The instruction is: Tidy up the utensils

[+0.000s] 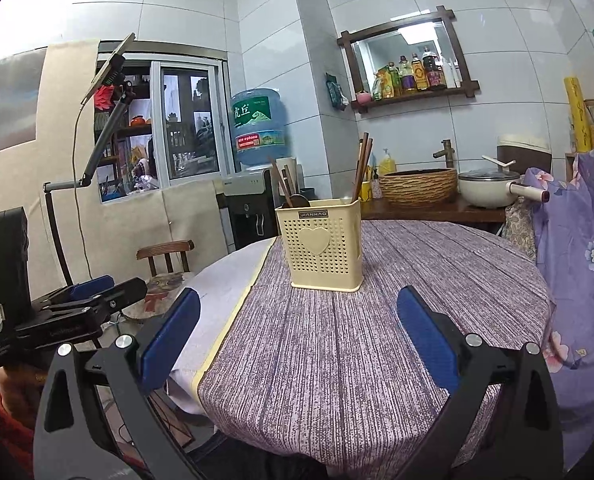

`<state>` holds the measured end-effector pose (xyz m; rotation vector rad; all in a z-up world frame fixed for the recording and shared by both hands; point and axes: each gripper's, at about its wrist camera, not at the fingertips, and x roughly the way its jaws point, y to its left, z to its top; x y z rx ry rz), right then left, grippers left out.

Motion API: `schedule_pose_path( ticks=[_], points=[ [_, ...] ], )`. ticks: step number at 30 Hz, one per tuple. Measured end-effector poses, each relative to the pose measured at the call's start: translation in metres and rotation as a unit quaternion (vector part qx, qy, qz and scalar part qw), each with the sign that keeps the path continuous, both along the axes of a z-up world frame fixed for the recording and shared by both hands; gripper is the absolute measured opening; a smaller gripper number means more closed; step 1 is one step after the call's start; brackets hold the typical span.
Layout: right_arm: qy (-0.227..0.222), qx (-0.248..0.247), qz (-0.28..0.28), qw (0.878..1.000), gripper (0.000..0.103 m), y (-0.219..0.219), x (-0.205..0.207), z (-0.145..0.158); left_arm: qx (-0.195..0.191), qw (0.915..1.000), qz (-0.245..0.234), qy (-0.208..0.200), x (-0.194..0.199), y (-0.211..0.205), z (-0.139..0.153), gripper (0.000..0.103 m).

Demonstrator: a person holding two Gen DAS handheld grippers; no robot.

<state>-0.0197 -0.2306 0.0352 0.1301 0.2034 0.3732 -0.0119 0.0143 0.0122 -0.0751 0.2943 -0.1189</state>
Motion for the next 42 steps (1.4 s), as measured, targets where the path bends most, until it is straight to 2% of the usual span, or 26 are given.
schedule_pose_path(
  ticks=[42],
  points=[
    [0.011, -0.006, 0.003, 1.0, 0.097, 0.003, 0.004, -0.006, 0.02, 0.9998, -0.001, 0.008, -0.001, -0.012, 0.0, 0.098]
  ],
)
